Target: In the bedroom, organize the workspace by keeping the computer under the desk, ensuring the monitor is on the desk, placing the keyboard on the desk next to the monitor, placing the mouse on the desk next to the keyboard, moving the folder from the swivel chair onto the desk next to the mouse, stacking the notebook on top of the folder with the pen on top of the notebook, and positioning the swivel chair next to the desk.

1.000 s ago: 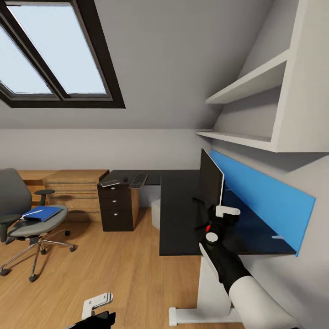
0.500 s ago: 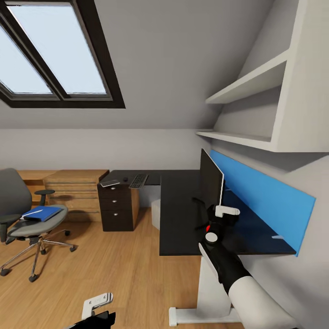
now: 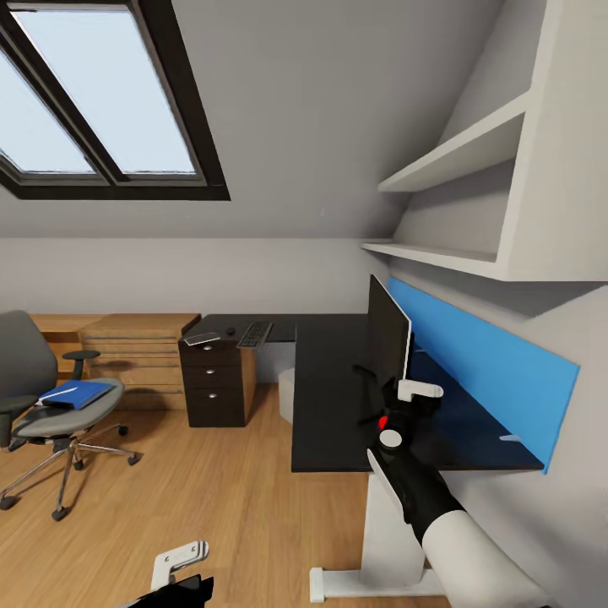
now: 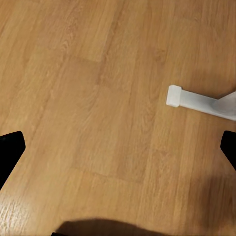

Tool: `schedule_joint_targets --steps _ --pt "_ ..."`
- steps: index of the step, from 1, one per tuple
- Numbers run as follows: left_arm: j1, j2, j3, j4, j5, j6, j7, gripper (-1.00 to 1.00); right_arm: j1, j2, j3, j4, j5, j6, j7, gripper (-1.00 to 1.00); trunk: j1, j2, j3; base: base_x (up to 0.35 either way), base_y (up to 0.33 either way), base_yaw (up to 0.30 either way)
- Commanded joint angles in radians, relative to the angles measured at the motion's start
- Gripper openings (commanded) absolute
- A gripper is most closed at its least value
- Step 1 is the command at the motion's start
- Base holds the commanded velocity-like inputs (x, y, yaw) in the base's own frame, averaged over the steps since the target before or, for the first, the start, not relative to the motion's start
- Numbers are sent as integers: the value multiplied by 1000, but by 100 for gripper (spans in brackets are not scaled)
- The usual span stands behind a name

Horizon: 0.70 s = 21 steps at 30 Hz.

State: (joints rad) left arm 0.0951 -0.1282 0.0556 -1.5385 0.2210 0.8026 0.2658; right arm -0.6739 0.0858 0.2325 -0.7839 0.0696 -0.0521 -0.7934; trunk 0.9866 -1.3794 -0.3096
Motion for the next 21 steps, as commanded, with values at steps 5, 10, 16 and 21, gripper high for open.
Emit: schedule_joint_targets --steps 5,10,16,21 --pt "0 -1 1 -2 11 3 7 100 -1 0 1 2 1 -3 -4 100 0 -1 -1 -76 -129 0" --pt "0 -1 1 -2 11 3 7 100 -1 0 1 2 1 -3 -4 100 0 -1 -1 -31 -64 0" --pt "0 -1 1 -2 11 3 7 100 -1 0 1 2 1 -3 -4 100 0 -1 -1 -51 -55 0" --pt "0 -1 1 -2 11 3 7 100 -1 0 1 2 1 -3 -4 100 0 -1 -1 -82 -87 0"
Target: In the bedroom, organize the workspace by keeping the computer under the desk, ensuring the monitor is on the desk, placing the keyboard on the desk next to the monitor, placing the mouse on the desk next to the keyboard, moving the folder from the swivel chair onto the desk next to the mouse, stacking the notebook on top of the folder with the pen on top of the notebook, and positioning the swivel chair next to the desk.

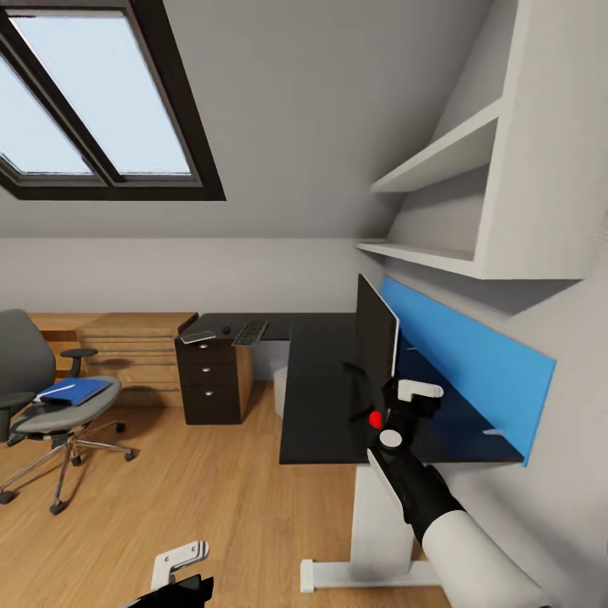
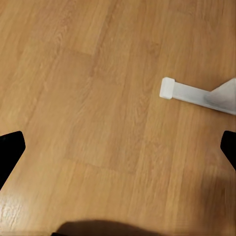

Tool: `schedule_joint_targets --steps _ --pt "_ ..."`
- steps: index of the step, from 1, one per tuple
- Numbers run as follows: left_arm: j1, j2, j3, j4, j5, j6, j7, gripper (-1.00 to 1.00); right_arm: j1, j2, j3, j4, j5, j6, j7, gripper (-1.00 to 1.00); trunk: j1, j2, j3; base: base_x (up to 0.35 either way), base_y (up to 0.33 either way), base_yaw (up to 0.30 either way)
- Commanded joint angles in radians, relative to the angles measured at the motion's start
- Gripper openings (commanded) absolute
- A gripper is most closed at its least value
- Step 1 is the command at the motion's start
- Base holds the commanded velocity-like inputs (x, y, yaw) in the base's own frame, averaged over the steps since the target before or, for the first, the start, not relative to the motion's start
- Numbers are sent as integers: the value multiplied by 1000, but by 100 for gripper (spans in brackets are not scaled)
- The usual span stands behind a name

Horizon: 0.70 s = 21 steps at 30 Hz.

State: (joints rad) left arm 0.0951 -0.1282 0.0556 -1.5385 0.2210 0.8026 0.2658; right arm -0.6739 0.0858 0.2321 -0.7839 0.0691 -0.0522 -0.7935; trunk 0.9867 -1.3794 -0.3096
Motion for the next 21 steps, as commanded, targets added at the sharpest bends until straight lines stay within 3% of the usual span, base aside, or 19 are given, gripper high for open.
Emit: schedule_joint_targets --steps 1,9,21 --pt "0 -1 1 -2 11 2 7 100 -1 0 1 2 1 -3 -4 100 0 -1 -1 -30 -31 0" --pt "0 -1 1 -3 11 1 7 100 -1 0 1 2 1 -3 -4 100 0 -1 -1 -56 -99 0" --pt "0 -1 1 -3 11 3 7 100 -1 -1 2 2 1 -3 -2 100 0 -1 -1 -3 -9 0"
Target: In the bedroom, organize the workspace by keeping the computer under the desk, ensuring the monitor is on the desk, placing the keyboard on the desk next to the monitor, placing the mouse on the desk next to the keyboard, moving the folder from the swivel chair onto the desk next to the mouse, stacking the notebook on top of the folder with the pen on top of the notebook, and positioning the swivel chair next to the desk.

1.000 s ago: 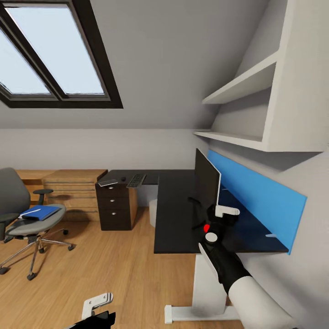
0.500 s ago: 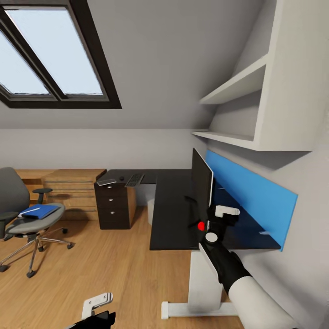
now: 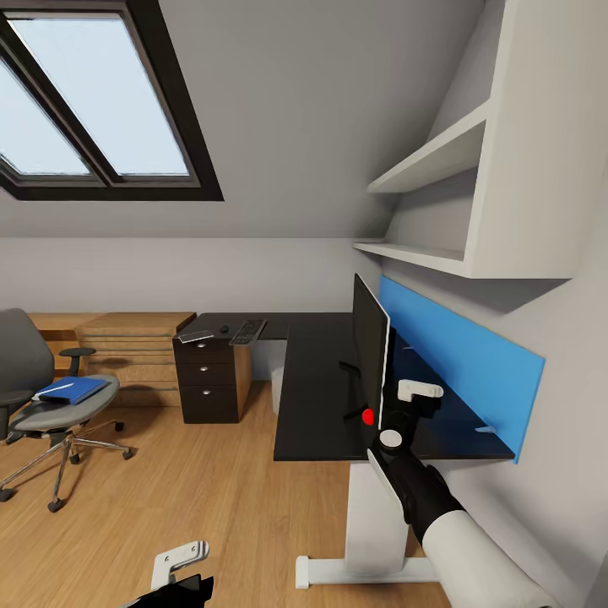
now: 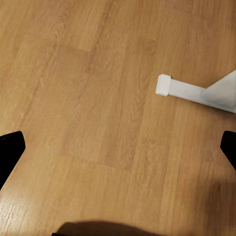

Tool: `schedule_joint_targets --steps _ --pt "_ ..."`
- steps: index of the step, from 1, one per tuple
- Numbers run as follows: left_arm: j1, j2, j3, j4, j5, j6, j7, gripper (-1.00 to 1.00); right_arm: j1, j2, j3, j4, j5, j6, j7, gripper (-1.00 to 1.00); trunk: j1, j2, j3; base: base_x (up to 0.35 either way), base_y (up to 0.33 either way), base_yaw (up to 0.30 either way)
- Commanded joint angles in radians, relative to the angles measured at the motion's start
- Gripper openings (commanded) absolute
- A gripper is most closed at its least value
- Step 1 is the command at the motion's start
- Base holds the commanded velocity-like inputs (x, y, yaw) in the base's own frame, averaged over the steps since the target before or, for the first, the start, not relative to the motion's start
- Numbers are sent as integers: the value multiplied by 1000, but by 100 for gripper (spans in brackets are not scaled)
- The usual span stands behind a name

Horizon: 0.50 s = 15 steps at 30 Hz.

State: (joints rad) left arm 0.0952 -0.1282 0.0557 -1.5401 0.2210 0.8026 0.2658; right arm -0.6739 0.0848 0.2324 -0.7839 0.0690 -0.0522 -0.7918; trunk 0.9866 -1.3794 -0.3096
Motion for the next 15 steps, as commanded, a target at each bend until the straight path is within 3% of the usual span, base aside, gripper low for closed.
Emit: schedule_joint_targets --steps 1,6,7,10,15 --pt "0 -1 1 -2 11 3 7 100 -1 0 2 2 2 -3 -4 100 0 -1 -1 0 0 0" --pt "0 -1 1 -2 11 3 7 100 -1 1 18 3 2 -3 -3 100 0 -1 -1 -21 124 0" --pt "0 -1 1 -2 11 3 7 100 0 1 49 3 1 -4 -2 100 0 -1 -1 -84 237 0" --pt "0 -1 1 -2 11 3 7 100 1 1 69 3 0 -4 4 100 0 -1 -1 -48 131 0" --pt "0 -1 1 -1 11 3 7 100 12 -3 89 2 -1 -6 88 100 0 -1 -1 -9 23 0"
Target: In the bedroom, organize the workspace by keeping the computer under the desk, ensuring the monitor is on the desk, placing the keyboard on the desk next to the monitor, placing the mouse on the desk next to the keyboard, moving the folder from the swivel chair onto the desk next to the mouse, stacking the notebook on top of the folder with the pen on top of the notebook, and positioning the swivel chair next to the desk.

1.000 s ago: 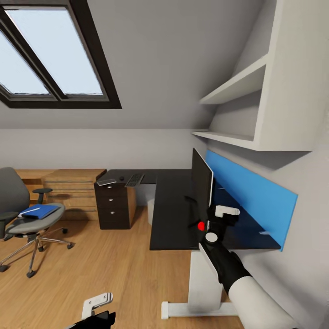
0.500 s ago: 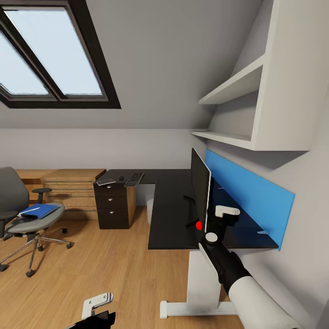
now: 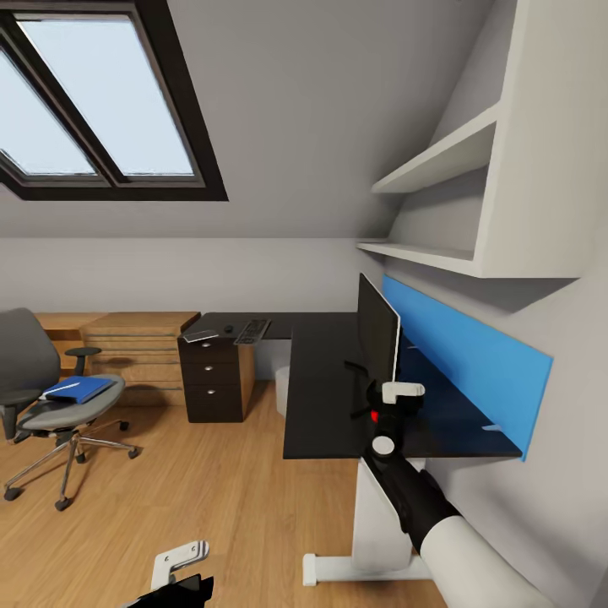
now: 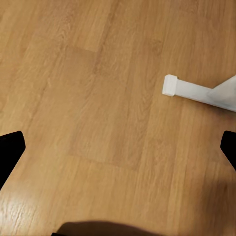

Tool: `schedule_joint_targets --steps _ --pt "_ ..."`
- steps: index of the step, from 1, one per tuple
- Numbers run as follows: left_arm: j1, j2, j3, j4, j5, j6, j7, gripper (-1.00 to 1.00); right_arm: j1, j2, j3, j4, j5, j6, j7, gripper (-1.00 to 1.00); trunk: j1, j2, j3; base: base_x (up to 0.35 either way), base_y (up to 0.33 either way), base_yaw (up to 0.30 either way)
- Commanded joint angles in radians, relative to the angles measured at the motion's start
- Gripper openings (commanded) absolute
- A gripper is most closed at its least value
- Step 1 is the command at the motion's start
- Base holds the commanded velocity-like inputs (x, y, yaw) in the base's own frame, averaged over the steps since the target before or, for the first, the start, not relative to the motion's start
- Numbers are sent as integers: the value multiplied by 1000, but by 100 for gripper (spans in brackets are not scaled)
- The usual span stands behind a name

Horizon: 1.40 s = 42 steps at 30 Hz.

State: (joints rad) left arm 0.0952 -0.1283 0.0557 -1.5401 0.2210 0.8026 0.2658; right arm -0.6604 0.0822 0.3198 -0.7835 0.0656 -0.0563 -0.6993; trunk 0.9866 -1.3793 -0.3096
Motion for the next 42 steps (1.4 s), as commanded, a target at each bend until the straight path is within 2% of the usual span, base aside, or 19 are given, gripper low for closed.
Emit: schedule_joint_targets --steps 1,7,18,42 --pt "0 -1 1 -2 11 3 7 100 0 -1 3 1 2 -2 9 100 0 -1 -1 -3 7 0" --pt "0 -1 1 -1 11 3 7 100 1 -4 2 0 1 -2 33 100 0 -1 -1 2 2 0" --pt "0 -1 1 0 11 3 7 100 1 -4 2 1 3 -6 30 100 0 -1 -1 146 -45 0" --pt "0 -1 1 0 11 3 7 100 1 -4 4 -2 5 -6 27 100 0 -1 -1 14 -12 0"
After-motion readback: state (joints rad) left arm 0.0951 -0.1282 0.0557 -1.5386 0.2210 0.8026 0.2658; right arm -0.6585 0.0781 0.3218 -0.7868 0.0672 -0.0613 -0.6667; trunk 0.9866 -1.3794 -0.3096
